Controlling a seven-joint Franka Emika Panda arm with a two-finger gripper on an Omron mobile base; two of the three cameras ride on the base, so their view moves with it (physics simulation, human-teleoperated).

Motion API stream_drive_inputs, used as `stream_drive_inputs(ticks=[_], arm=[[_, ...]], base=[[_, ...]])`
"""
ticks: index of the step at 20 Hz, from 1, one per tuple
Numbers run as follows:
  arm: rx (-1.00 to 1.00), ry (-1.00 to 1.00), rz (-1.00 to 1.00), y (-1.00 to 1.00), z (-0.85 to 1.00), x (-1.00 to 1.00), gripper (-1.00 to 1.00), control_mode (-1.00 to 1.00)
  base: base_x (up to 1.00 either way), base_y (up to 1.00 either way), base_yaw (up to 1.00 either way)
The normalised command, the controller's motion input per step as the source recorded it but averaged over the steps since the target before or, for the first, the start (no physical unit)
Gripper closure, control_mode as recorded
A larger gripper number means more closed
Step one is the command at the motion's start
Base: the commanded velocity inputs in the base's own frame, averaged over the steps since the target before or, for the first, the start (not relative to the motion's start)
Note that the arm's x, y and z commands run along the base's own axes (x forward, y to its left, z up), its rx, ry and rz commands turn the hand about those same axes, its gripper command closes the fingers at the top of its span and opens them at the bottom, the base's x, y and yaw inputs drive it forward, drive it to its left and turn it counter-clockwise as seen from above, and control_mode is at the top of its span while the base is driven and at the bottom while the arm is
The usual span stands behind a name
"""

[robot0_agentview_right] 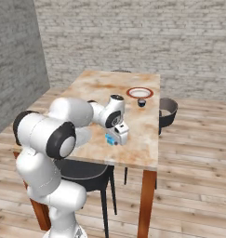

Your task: Place two yogurt containers on each plate.

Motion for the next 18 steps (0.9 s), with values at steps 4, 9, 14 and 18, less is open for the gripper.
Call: stream_drive_inputs(ticks=[4,9,14,18], arm=[[0.02,0.01,0.26,1.00,0.70,0.00,1.00,-1.00],[0.00,0.12,0.37,1.00,0.25,0.02,1.00,-1.00],[0.00,0.08,0.38,1.00,0.11,0.29,1.00,-1.00],[-0.02,0.10,0.33,1.00,-0.06,0.46,1.00,-1.00]], base=[[0.00,0.00,0.00],[0.00,0.00,0.00],[0.00,0.00,0.00],[0.00,0.00,0.00]])
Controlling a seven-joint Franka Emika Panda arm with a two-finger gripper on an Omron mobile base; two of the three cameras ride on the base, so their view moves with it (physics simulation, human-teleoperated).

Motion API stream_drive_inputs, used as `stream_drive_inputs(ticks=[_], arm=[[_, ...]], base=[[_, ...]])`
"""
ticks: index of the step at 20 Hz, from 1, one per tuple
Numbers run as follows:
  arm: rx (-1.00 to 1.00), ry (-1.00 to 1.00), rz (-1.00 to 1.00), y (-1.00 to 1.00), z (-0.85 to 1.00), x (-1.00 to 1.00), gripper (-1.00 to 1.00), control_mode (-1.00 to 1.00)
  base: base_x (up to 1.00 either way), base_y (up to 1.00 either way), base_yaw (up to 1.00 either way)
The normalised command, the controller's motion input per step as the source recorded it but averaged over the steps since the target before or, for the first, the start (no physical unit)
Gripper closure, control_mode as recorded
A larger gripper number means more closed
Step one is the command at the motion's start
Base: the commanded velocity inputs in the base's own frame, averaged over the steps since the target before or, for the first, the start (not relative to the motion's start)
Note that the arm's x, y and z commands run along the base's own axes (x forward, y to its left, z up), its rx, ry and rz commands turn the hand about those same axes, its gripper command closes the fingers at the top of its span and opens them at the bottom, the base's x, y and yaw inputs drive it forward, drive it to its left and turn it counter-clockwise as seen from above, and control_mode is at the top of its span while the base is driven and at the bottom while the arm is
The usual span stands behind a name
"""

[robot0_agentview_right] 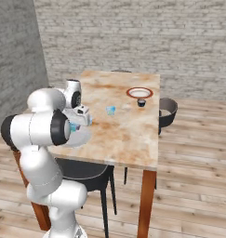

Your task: Place two yogurt containers on each plate.

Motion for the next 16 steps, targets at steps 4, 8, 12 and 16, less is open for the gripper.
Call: stream_drive_inputs(ticks=[4,8,12,16], arm=[[-0.05,0.15,0.23,0.98,-0.22,0.54,1.00,-1.00],[-0.02,0.06,0.08,0.24,-0.41,0.61,1.00,-1.00],[0.00,0.08,0.01,0.00,-0.32,0.24,1.00,-1.00],[0.00,0.07,0.00,0.15,-0.42,0.18,1.00,-1.00]], base=[[0.00,0.00,0.00],[0.00,0.00,0.00],[0.00,0.00,0.00],[0.00,0.00,0.00]])
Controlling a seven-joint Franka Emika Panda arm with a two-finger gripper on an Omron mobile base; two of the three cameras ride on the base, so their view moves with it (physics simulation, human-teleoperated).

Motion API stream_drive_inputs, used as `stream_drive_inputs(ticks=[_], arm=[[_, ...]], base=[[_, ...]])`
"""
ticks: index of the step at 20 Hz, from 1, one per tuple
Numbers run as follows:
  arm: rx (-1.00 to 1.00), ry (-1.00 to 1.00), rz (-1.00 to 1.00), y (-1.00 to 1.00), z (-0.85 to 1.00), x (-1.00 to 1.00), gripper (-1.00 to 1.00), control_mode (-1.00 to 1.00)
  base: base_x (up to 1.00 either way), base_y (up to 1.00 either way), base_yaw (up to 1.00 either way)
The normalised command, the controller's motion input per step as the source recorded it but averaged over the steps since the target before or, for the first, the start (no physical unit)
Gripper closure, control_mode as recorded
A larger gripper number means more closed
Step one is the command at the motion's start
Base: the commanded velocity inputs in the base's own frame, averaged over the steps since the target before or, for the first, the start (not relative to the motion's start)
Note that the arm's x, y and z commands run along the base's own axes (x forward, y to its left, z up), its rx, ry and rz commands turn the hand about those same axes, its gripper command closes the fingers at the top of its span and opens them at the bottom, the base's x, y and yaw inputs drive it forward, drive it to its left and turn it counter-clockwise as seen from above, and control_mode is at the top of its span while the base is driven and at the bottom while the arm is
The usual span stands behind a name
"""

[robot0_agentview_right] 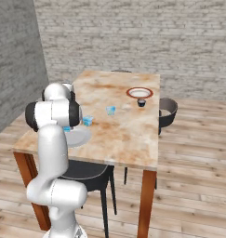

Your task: Place two yogurt containers on each plate.

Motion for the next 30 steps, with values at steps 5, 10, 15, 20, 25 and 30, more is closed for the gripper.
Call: stream_drive_inputs(ticks=[5,10,15,20,25,30], arm=[[0.00,0.04,0.00,0.08,-0.15,-0.16,1.00,-1.00],[0.00,0.00,0.00,0.00,-0.12,-0.09,1.00,-1.00],[0.00,0.00,0.00,0.00,-0.31,-0.01,1.00,-1.00],[0.00,0.00,0.00,0.00,-0.15,-0.02,1.00,-1.00],[0.00,-0.01,0.00,0.02,-0.01,-0.21,1.00,-1.00],[0.00,0.00,0.01,0.08,-0.02,-0.14,1.00,-1.00]], base=[[0.00,0.00,0.00],[0.00,0.00,0.00],[0.00,0.00,0.00],[0.00,0.00,0.00],[0.00,0.00,0.00],[0.00,0.00,0.00]])
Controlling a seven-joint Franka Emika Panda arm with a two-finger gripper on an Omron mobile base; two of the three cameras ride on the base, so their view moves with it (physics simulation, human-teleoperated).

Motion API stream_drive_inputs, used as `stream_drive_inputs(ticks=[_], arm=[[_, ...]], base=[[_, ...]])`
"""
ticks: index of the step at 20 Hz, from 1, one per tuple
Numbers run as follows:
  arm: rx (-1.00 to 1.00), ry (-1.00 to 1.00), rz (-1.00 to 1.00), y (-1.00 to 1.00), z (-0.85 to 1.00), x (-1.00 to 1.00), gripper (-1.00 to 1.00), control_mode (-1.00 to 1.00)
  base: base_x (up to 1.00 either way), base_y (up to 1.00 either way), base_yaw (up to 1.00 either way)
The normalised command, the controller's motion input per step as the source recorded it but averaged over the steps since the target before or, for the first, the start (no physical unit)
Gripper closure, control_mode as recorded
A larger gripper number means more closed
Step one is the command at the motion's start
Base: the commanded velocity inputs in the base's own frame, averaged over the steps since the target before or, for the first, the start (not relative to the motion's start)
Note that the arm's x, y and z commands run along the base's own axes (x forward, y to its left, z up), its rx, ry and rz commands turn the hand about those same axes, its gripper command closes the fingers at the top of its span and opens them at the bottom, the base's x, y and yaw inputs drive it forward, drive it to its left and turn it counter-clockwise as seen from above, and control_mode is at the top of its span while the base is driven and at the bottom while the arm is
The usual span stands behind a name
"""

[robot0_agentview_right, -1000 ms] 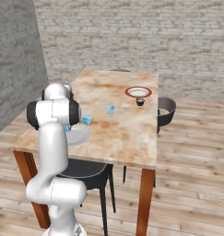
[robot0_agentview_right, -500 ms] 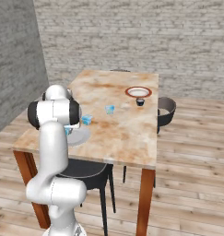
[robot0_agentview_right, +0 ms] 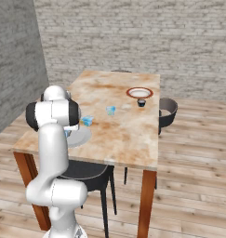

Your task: Place two yogurt containers on each plate.

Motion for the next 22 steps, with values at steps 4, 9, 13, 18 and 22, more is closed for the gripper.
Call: stream_drive_inputs(ticks=[4,9,13,18,22], arm=[[0.00,0.00,0.00,0.00,-0.06,0.00,1.00,-1.00],[0.00,0.00,0.00,0.00,-0.08,0.00,1.00,-1.00],[-0.02,0.00,0.00,0.00,0.11,0.00,-1.00,-1.00],[-0.02,0.00,0.00,0.00,0.05,0.00,-1.00,-1.00],[0.00,0.00,0.00,0.00,0.03,0.00,-1.00,-1.00]], base=[[0.00,0.00,0.00],[0.00,0.00,0.00],[0.00,0.00,0.00],[0.00,0.00,0.00],[0.00,0.00,0.00]])
